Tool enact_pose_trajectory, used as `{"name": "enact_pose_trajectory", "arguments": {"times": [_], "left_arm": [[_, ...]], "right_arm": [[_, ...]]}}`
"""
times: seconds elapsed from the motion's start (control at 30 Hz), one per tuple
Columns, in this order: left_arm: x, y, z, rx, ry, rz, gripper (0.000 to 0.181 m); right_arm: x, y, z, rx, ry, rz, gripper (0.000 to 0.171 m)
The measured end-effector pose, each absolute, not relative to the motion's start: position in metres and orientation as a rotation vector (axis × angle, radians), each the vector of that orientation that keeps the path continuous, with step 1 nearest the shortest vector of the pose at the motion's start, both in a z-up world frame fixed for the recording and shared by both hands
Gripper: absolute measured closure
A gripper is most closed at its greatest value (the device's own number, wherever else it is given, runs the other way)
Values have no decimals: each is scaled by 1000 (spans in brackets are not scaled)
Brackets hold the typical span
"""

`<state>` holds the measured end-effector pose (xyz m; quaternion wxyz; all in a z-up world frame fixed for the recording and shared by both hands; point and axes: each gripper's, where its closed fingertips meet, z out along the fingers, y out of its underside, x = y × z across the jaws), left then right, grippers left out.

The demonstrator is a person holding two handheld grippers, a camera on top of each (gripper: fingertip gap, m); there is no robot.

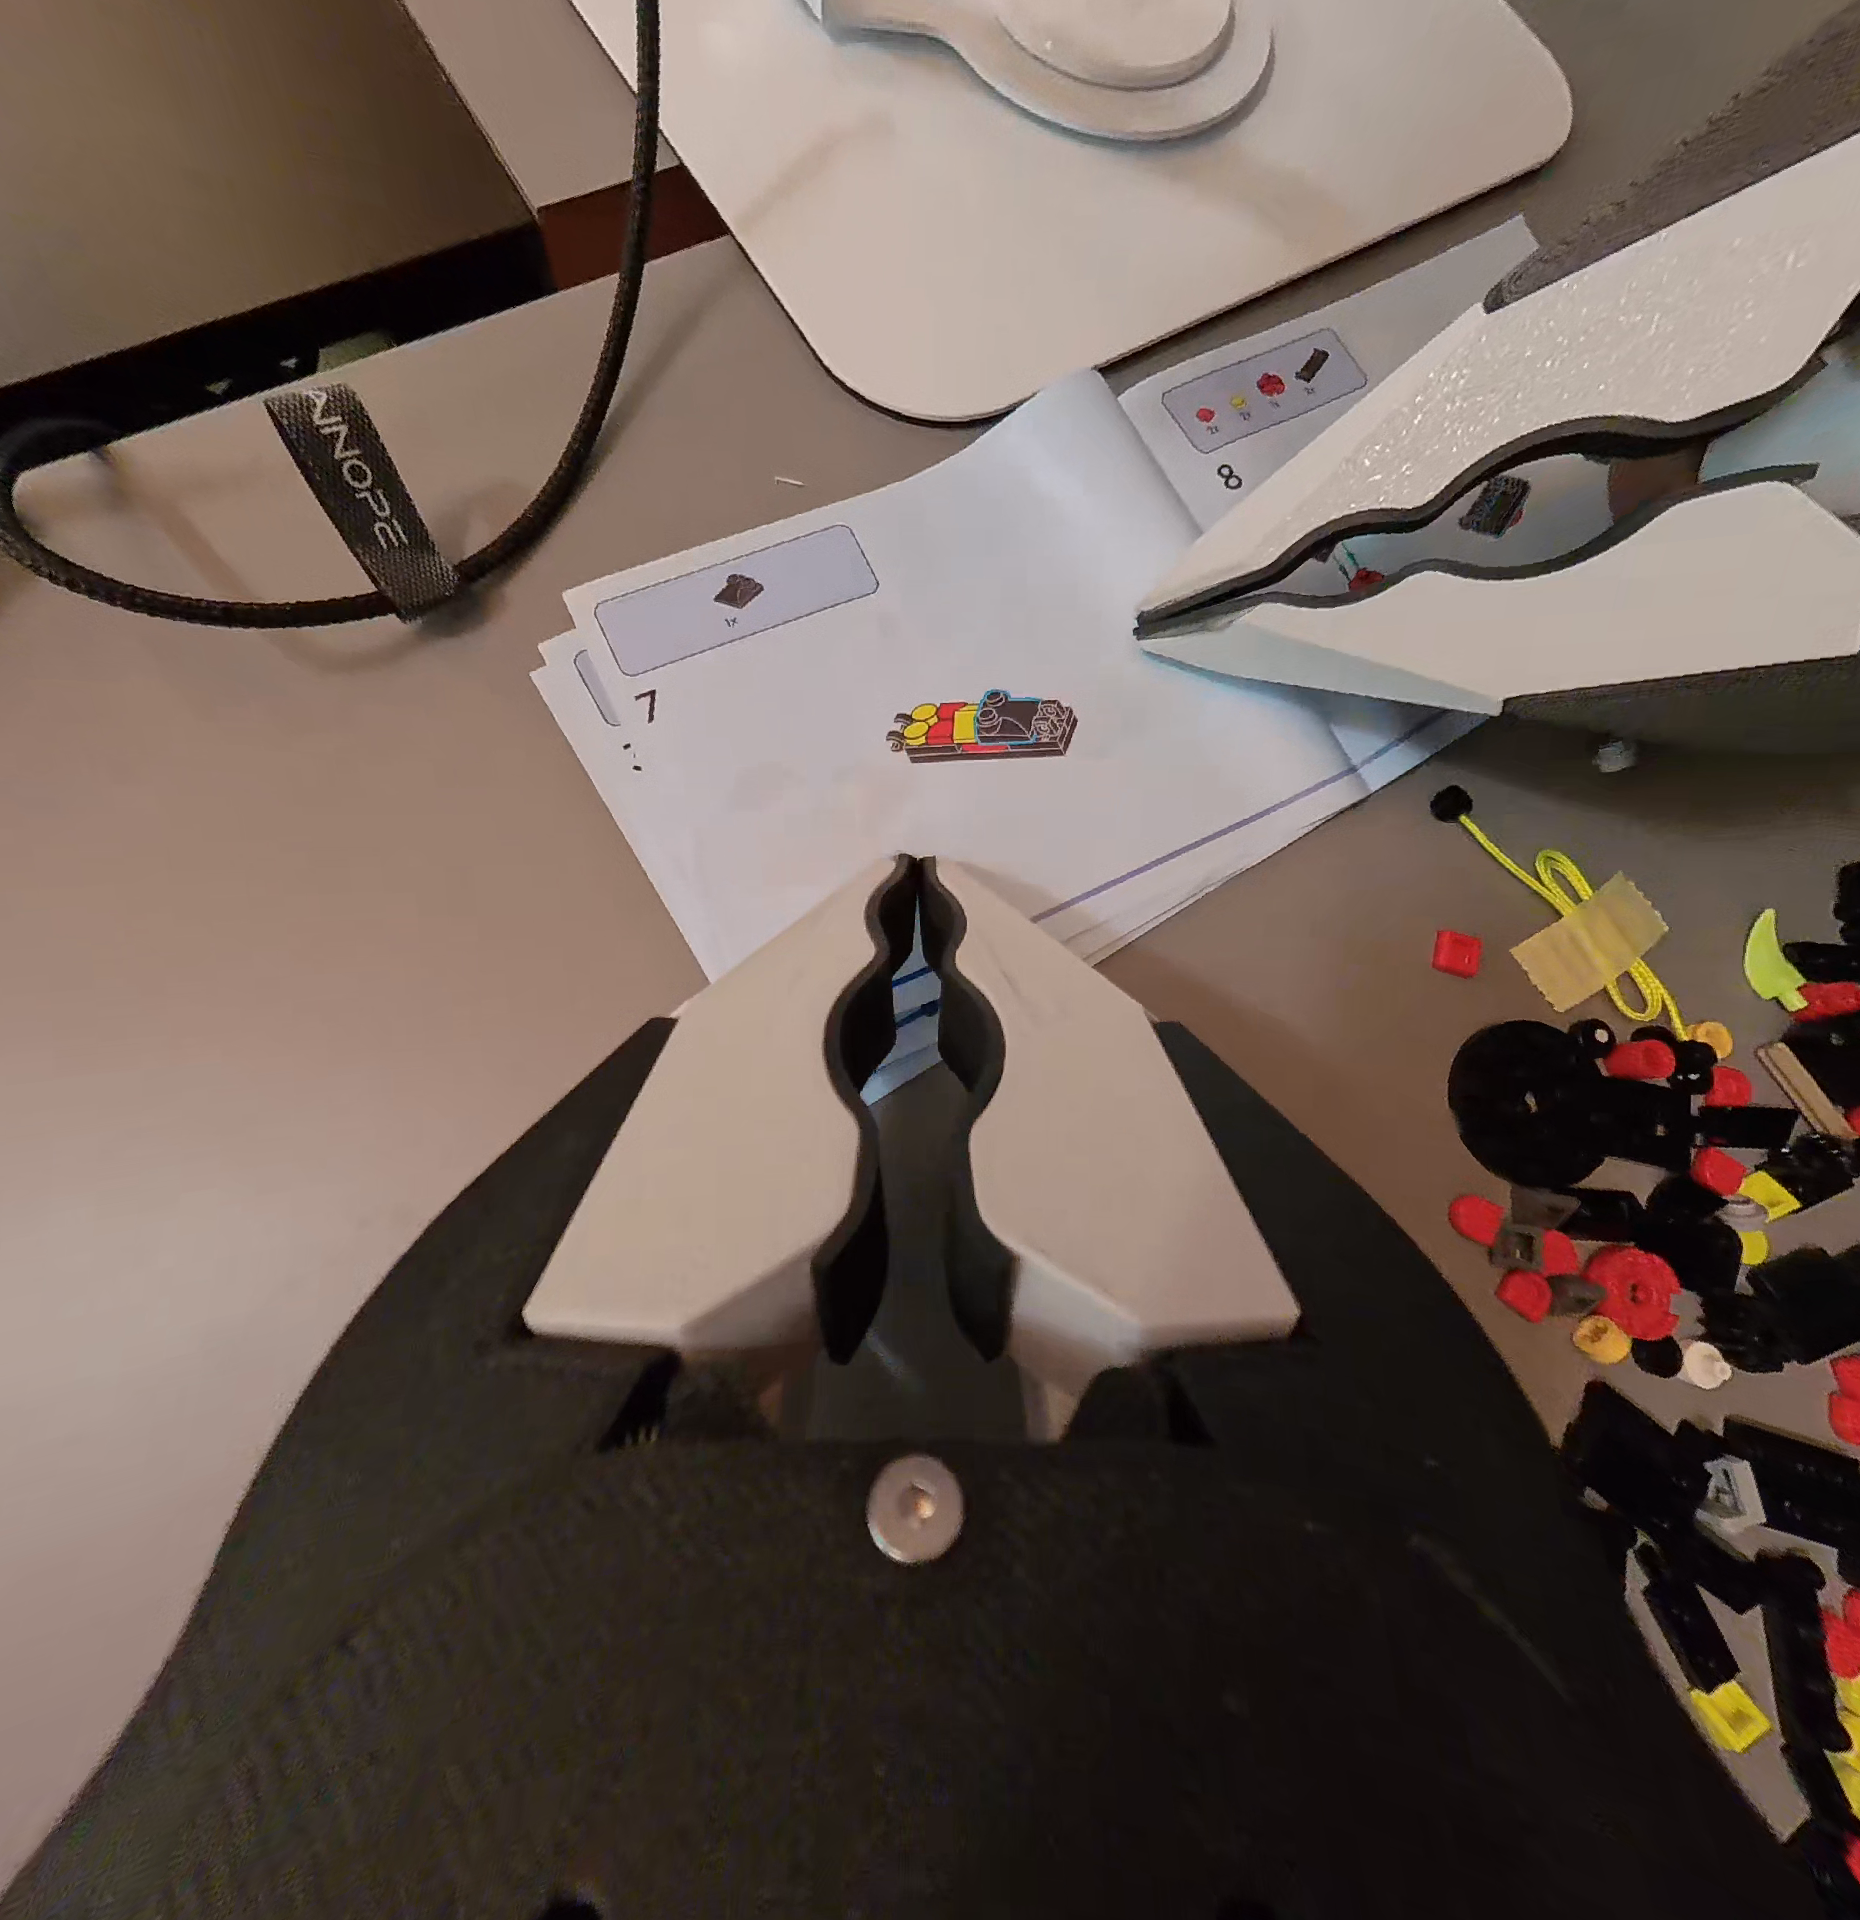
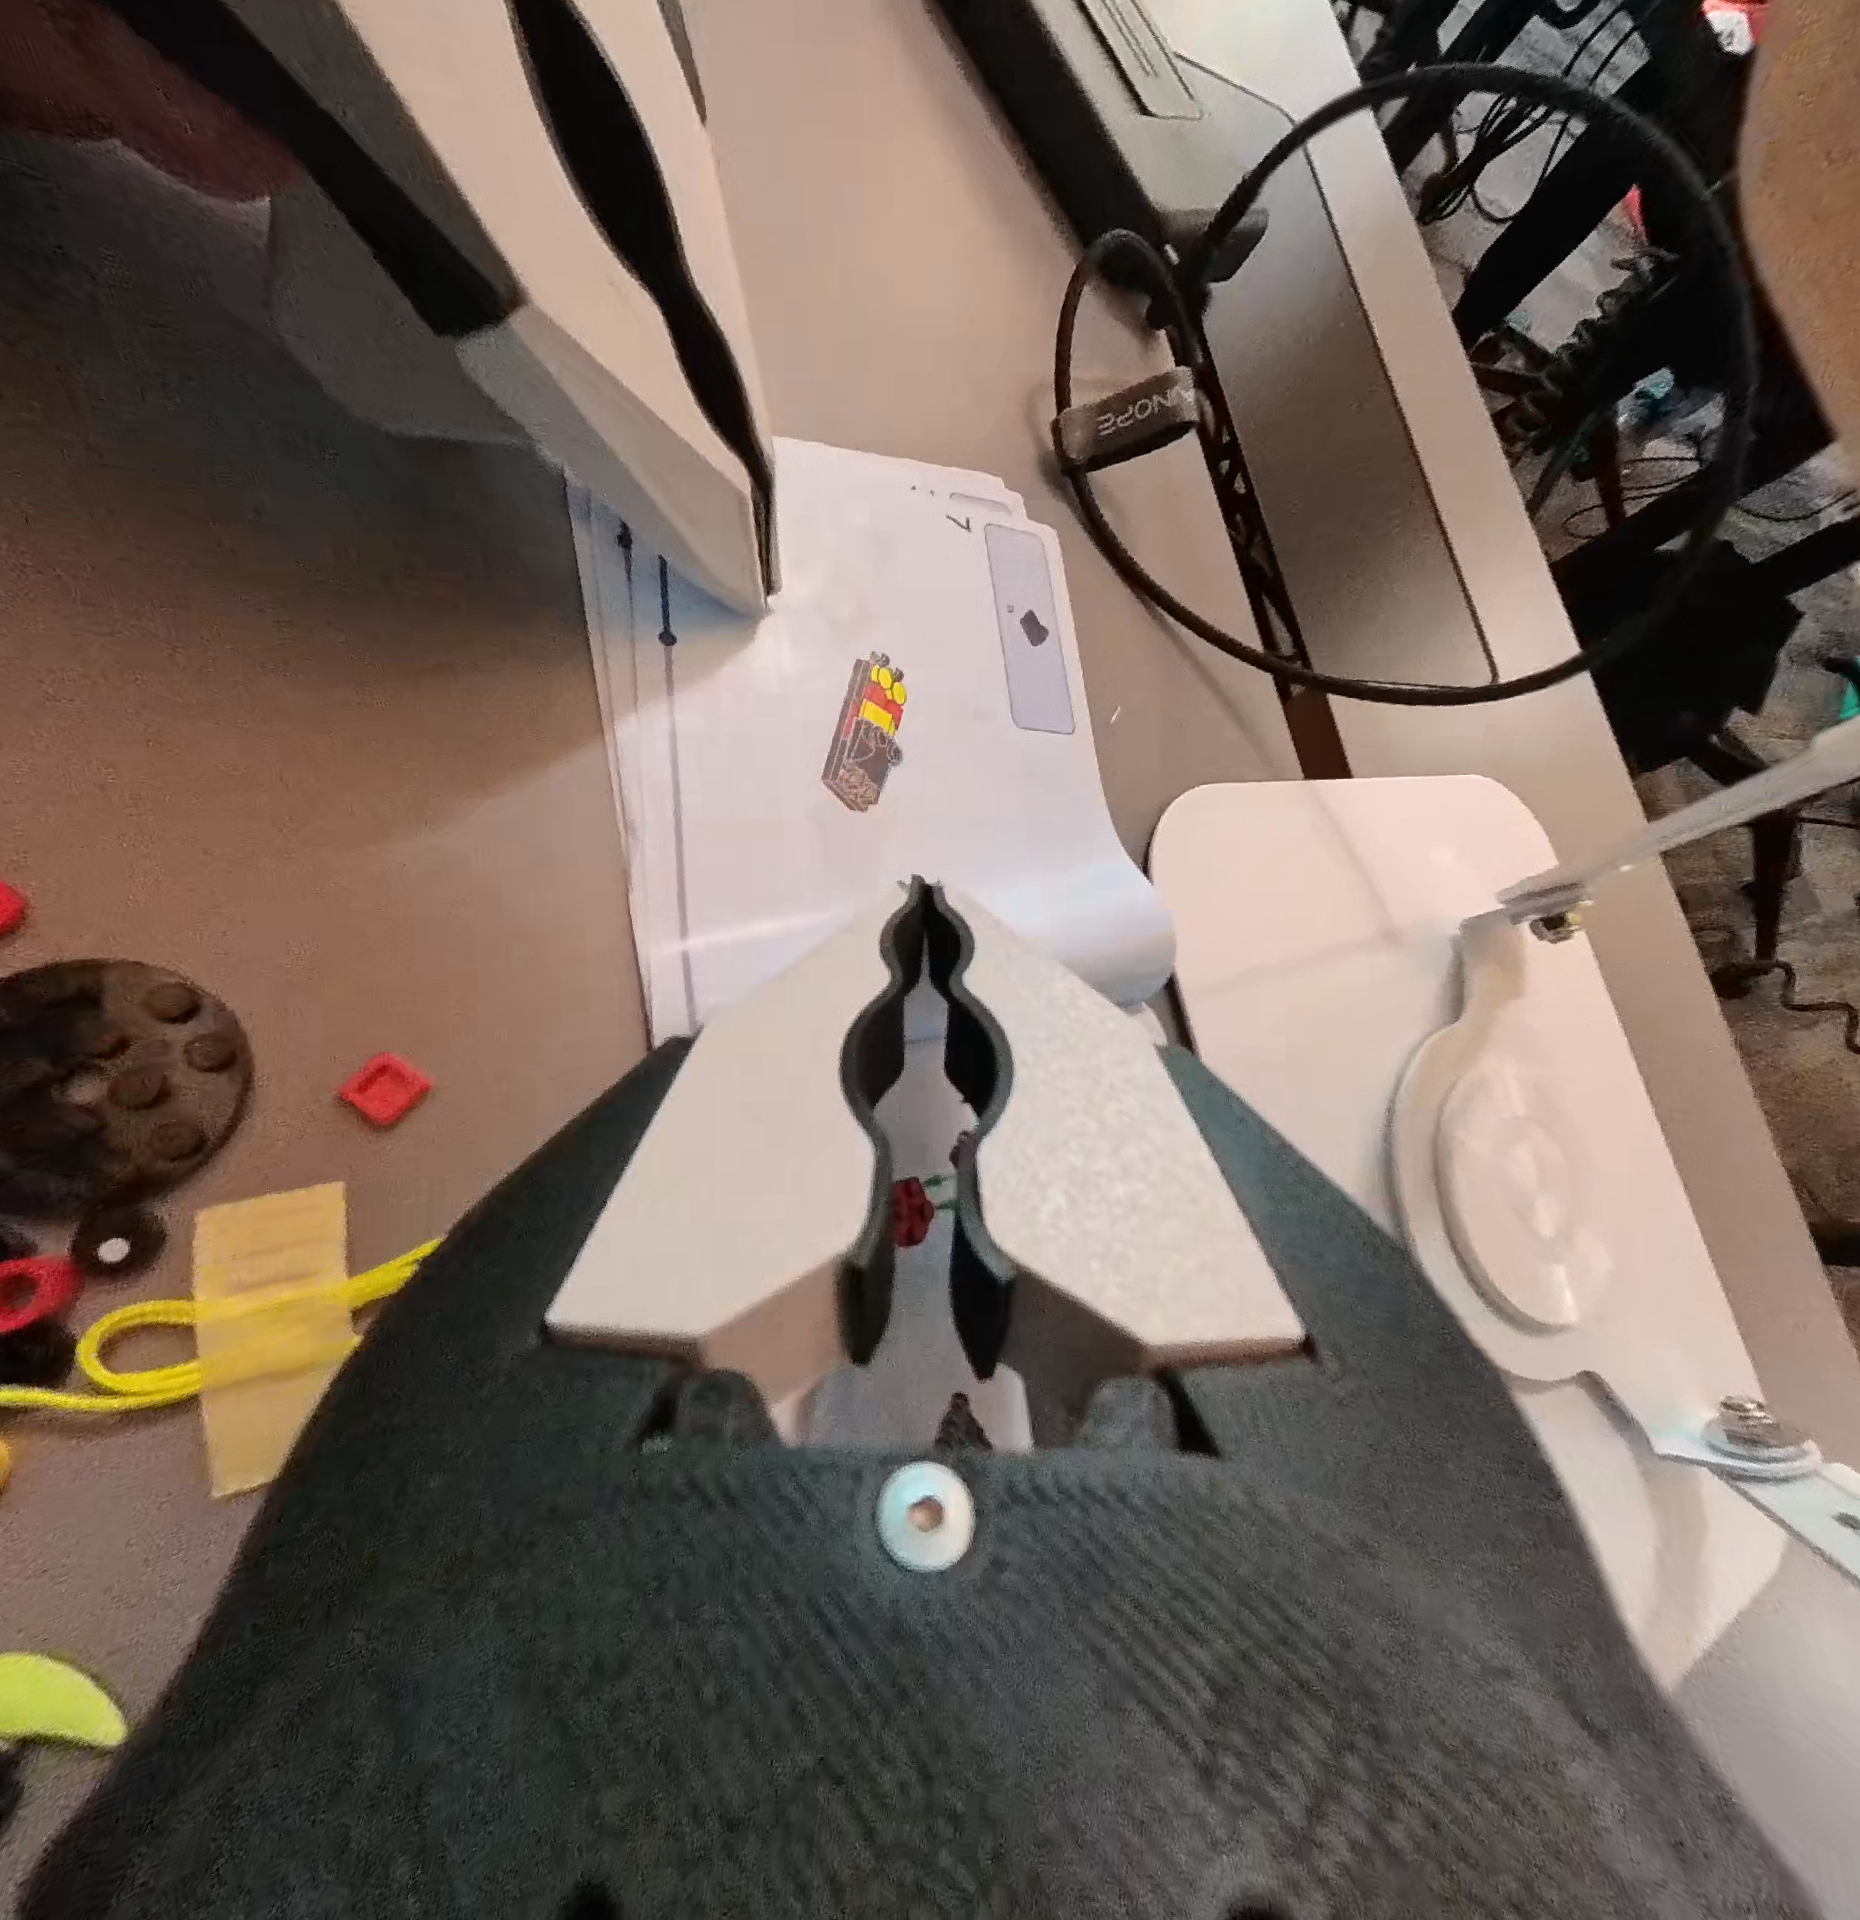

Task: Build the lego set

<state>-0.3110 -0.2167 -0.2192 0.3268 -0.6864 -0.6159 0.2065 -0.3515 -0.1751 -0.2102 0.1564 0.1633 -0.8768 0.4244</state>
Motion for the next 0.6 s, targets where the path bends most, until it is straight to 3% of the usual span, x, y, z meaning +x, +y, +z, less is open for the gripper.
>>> {"name": "enact_pose_trajectory", "arguments": {"times": [0.33, 0.6], "left_arm": [[-311, -216, -219, -1757, -1618, 480, 180], [-310, -208, -214, -1813, -1543, 548, 180]], "right_arm": [[-358, -172, -179, 374, -2337, 1414, 171], [-350, -170, -211, 445, -2530, 1215, 171]]}}
